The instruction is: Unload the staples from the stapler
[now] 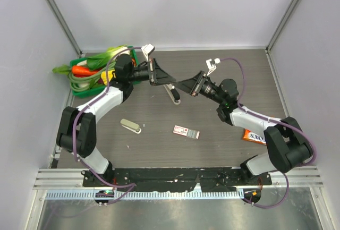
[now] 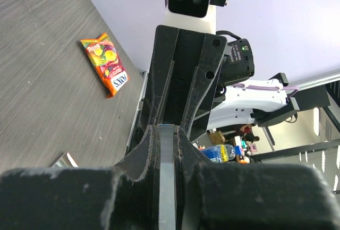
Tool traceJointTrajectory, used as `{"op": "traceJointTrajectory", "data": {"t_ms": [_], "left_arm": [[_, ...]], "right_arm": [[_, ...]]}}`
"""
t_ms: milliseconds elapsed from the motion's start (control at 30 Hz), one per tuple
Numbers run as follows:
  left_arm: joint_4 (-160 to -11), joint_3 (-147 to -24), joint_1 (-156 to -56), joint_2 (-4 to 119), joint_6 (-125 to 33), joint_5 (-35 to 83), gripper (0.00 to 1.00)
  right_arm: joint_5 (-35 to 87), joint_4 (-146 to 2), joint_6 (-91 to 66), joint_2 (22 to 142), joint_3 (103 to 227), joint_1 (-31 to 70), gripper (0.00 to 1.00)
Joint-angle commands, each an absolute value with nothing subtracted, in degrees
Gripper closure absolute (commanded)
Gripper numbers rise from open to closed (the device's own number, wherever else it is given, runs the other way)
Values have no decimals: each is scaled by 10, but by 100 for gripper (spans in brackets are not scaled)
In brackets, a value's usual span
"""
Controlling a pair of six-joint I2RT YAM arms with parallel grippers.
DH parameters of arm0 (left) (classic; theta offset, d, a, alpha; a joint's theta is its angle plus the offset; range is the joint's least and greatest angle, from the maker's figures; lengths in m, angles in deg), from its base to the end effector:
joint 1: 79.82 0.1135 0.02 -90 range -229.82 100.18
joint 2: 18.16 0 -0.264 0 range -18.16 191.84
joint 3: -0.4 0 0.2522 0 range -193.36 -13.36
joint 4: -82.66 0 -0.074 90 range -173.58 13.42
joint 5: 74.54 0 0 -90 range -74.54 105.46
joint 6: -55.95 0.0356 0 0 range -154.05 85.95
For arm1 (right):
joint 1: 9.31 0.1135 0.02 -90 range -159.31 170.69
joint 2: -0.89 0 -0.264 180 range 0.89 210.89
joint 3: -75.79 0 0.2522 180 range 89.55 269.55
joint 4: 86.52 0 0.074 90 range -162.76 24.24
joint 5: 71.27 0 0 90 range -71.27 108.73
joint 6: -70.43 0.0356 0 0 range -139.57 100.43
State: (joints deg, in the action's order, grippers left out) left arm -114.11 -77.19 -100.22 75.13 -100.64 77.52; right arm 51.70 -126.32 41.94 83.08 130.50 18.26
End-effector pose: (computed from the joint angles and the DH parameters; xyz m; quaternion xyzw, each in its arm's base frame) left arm 0.3345 -0.1580 0.3105 0.1030 0.6964 -0.6829 0.1951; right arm 0.2653 0.1603 0.2808 -0.0359 0.6397 0.6507 0.4075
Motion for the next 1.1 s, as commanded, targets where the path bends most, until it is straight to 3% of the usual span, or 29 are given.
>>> {"op": "traceJointTrajectory", "data": {"t_ms": [0,267,333,500,633,700,833,1067], "left_arm": [[-1150,-772,-1011,752,-992,782,100],[-1126,-775,-1014,758,-965,779,99],[-1118,-778,-1014,760,-958,778,94],[-979,-810,-1013,750,-843,741,67],[-736,-878,-1011,744,-679,629,58],[-687,-907,-1010,750,-602,593,57],[-650,-899,-1013,762,-532,539,57],[-654,-863,-1079,808,-430,460,59]], "right_arm": [[518,-1311,434,840,1331,186,71],[520,-1335,451,845,1329,186,76],[520,-1335,452,844,1329,186,78],[524,-1304,433,828,1323,186,82],[507,-1122,344,785,1320,186,84],[472,-1044,279,752,1317,187,86],[374,-794,185,690,1315,201,87],[258,-599,161,603,1290,213,88]]}}
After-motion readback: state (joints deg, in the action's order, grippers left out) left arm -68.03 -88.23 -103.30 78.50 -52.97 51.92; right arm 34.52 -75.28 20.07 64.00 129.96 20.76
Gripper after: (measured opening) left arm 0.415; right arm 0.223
